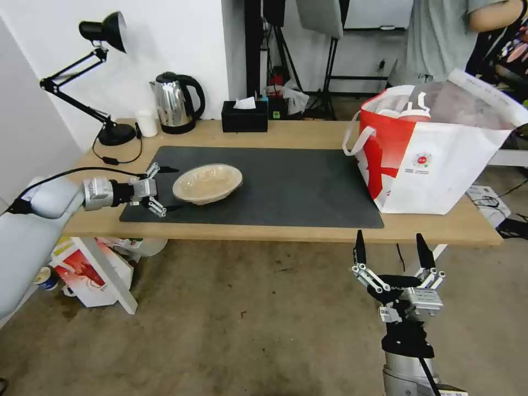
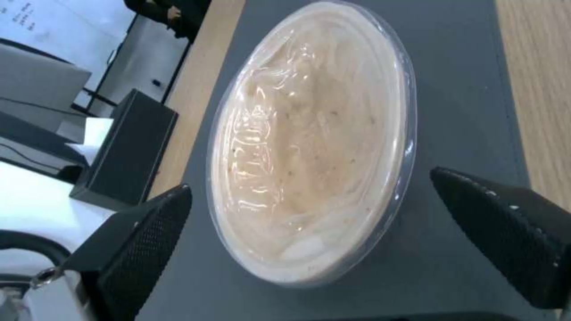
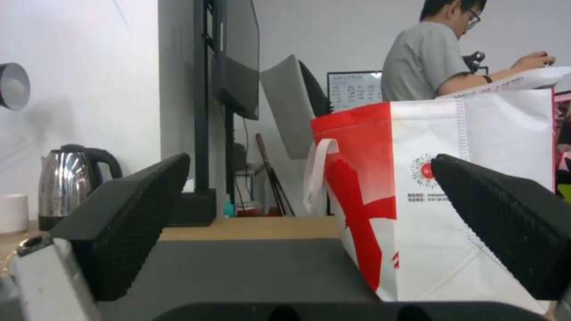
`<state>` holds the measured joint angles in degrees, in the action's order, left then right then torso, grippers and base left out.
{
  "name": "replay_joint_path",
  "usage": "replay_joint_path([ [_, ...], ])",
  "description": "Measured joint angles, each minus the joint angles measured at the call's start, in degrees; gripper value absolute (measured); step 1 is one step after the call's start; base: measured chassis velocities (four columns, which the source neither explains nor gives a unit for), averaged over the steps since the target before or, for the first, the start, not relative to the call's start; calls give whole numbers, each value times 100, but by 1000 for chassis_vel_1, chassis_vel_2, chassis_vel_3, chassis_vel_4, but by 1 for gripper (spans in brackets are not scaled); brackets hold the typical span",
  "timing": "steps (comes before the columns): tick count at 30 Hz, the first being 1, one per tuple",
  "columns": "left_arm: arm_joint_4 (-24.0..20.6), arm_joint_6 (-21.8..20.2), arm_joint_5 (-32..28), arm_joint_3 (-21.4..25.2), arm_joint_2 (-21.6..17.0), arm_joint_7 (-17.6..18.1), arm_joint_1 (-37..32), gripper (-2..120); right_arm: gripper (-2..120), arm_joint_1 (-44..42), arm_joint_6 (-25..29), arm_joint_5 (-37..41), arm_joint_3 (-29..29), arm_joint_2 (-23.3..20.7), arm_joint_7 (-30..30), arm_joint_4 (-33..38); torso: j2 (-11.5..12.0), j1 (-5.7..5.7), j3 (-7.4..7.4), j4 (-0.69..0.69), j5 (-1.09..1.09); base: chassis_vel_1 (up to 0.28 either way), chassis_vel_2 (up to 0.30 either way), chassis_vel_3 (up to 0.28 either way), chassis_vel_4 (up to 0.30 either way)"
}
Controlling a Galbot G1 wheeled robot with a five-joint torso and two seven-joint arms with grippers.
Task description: Pick up the trash from the table and place it into the takeout bag.
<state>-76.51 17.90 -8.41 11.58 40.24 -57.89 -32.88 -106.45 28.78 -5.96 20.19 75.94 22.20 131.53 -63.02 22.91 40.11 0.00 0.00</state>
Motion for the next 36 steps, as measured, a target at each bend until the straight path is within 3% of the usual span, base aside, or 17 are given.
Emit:
replay_joint_path([
  [13, 240, 72, 162, -185, 143, -58, 171, 100, 100, 0, 0, 0, 0, 0, 0, 0, 0, 0, 0, 0, 0, 0, 0, 0, 0],
  [19, 429, 83, 258, -235, 238, -244, 259, 98, 100, 0, 0, 0, 0, 0, 0, 0, 0, 0, 0, 0, 0, 0, 0, 0, 0],
  [25, 537, 81, 272, -223, 264, -431, 272, 73, 100, 0, 0, 0, 0, 0, 0, 0, 0, 0, 0, 1, 0, 0, 0, 0, 0],
  [29, 550, 79, 273, -217, 264, -451, 271, 62, 100, 0, 0, 0, 0, 0, 0, 0, 0, 0, -1, 1, 0, 0, 0, 0, 0],
  [31, 551, 73, 275, -219, 263, -466, 272, 51, 100, 0, 0, 0, 0, 0, 0, 0, 0, 0, -1, 0, 0, 0, 0, 0, 0],
  [36, 563, 63, 277, -237, 262, -487, 297, 37, 100, 0, 0, 0, 0, 0, 0, 0, 0, 0, -1, 0, -1, 0, 0, 0, 0],
])
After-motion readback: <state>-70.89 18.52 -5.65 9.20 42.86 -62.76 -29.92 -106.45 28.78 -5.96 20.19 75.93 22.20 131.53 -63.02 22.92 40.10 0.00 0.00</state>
